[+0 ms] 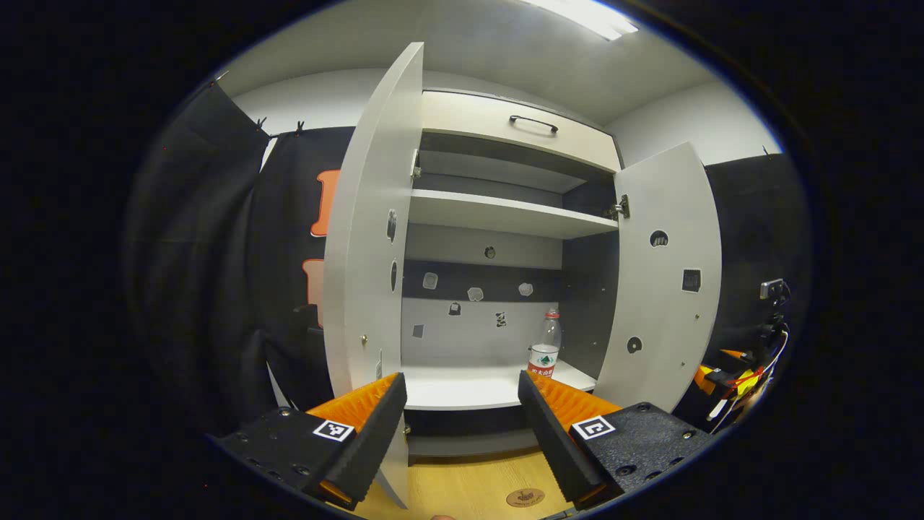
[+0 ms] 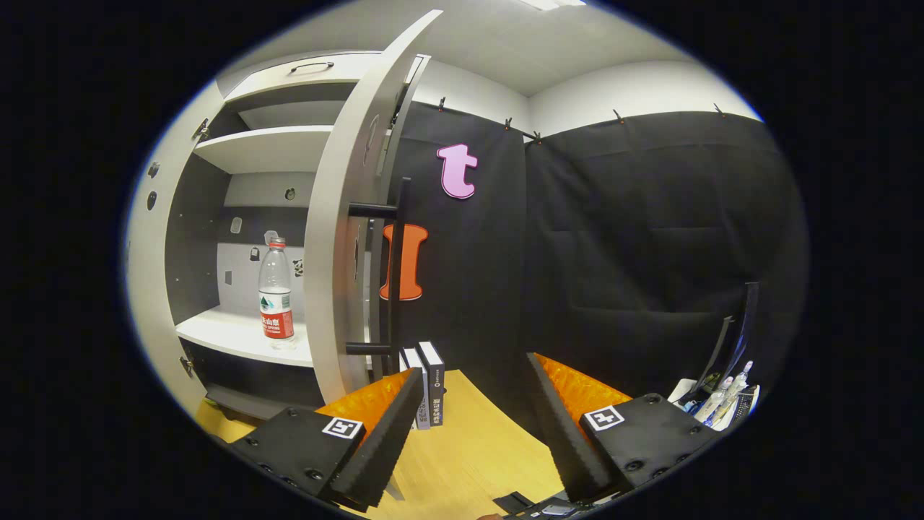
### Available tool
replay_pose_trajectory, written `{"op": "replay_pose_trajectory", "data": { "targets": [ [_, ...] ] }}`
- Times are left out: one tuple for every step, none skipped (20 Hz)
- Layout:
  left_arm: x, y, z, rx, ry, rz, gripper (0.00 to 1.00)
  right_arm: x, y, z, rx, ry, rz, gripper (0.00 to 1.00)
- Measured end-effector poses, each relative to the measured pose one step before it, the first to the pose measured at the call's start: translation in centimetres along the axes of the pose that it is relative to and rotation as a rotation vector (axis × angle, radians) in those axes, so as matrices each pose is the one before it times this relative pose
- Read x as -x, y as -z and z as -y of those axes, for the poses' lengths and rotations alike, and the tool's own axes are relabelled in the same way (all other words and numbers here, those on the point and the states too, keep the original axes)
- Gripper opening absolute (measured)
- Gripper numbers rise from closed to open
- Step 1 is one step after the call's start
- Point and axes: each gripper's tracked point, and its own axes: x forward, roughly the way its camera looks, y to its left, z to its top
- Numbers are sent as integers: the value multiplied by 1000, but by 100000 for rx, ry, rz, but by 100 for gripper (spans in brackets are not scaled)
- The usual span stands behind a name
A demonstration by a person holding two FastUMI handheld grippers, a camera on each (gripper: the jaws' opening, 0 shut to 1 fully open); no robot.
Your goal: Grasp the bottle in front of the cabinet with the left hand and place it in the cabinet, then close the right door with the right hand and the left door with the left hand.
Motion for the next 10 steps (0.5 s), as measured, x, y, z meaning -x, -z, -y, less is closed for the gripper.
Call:
{"op": "replay_pose_trajectory", "data": {
  "targets": [
    [115,-66,-371,136,-336,2,93,264,29,-278,-116,-480,8,84],
    [112,87,-475,-545,-981,-139,95,214,-46,-511,-105,-633,174,96],
    [183,-13,-520,-678,-932,139,95,247,-17,-457,-146,-787,116,96],
    [171,-122,-208,-552,95,145,95,183,27,-433,-266,-909,55,96],
    [244,4,-15,-701,169,123,94,239,18,-418,-396,-837,110,84],
    [224,-58,-107,-1027,272,142,93,120,-7,-486,-463,-840,151,84],
    [73,-57,-116,-920,179,80,93,128,-9,-528,-376,-1104,82,96],
    [103,-41,-211,-669,-69,-44,93,107,47,-672,-419,-1331,53,96],
    [111,63,-23,-170,202,24,96,267,51,-716,-289,-1641,-10,96],
    [73,48,-11,284,180,-3,92,214,-7,-702,-506,-1671,49,96]
  ]
}}
